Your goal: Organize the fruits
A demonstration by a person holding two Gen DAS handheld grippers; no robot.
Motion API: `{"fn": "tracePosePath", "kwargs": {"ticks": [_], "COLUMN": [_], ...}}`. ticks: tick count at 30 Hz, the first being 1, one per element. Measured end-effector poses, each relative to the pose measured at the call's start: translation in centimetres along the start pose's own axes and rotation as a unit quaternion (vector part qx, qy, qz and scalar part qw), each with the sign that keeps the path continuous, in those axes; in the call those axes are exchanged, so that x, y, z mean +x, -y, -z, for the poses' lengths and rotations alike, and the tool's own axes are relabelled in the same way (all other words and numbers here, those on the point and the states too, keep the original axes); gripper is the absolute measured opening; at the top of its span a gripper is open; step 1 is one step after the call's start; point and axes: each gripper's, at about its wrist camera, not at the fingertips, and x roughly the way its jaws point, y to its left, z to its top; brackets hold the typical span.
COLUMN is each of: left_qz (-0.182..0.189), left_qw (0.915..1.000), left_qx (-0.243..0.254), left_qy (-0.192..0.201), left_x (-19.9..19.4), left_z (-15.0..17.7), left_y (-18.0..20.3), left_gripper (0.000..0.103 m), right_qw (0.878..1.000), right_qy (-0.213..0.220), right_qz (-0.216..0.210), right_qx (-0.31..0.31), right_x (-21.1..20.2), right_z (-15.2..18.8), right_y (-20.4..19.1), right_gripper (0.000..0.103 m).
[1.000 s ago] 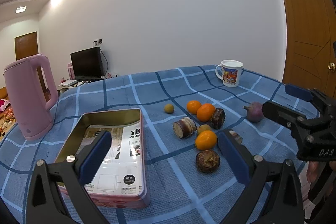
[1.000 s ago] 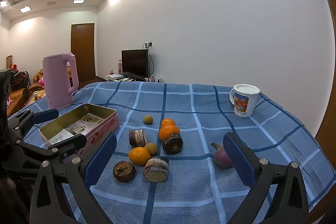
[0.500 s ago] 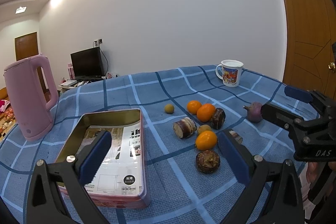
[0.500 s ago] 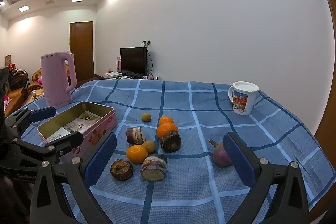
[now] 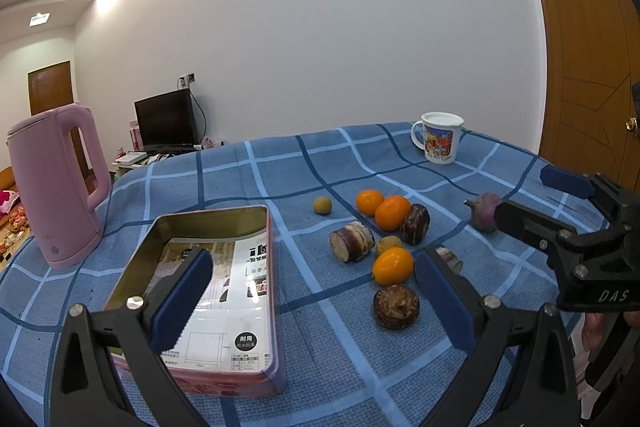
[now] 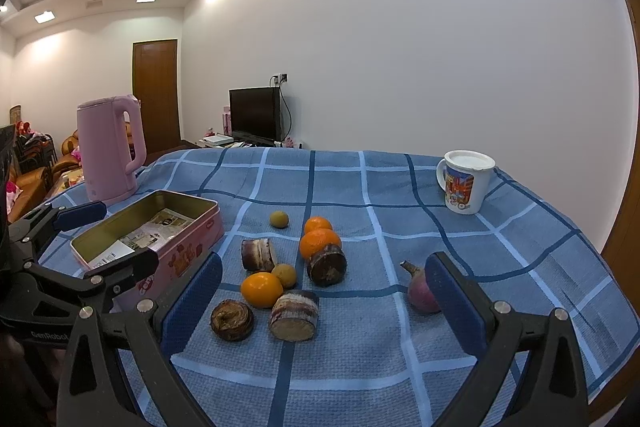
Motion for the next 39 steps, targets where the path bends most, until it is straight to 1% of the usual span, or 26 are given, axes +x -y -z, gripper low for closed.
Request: {"fn": "tracePosePath", "kwargs": {"ticks": [16, 21, 25, 29, 31, 33, 35, 37, 39], "left_qz": [0.0, 0.003, 0.006, 0.019, 0.024, 0.04, 0.06, 0.06, 0.078], "left_qw": [1.0, 0.9999, 0.9997, 0.9991, 0.9984, 0.9968, 0.9947, 0.9935, 0.9906], "left_qx": [0.002, 0.002, 0.002, 0.009, 0.016, 0.017, 0.022, 0.036, 0.038], "left_qy": [-0.005, -0.012, -0.023, -0.038, -0.049, -0.066, -0.081, -0.09, -0.106], "left_x": [0.0, 0.6, 1.3, 2.1, 2.7, 3.3, 4.0, 4.6, 5.3], "left_z": [0.2, 0.3, 0.6, 1.1, 1.4, 1.6, 1.6, 1.6, 1.5], "left_y": [0.2, 0.3, 0.4, 0.9, 1.3, 1.8, 2.5, 3.4, 3.9], "left_gripper": [0.103, 0.103, 0.103, 0.103, 0.101, 0.093, 0.09, 0.087, 0.079], "right_qw": [1.0, 1.0, 1.0, 0.998, 0.997, 0.995, 0.994, 0.993, 0.992], "right_qy": [-0.004, -0.008, -0.011, -0.028, -0.036, -0.048, -0.055, -0.063, -0.07], "right_qz": [-0.002, -0.001, 0.014, 0.048, 0.056, 0.063, 0.069, 0.073, 0.076], "right_qx": [0.002, 0.003, 0.016, 0.034, 0.045, 0.055, 0.058, 0.062, 0.069], "right_x": [0.1, 0.4, 0.7, 1.4, 1.7, 2.3, 2.7, 3.1, 3.3], "right_z": [0.4, 0.6, 0.7, 1.1, 1.4, 1.8, 2.1, 2.2, 2.1], "right_y": [0.0, 0.3, 1.7, 3.7, 4.7, 5.7, 6.4, 7.0, 7.6], "right_gripper": [0.102, 0.102, 0.102, 0.102, 0.102, 0.102, 0.102, 0.101, 0.101]}}
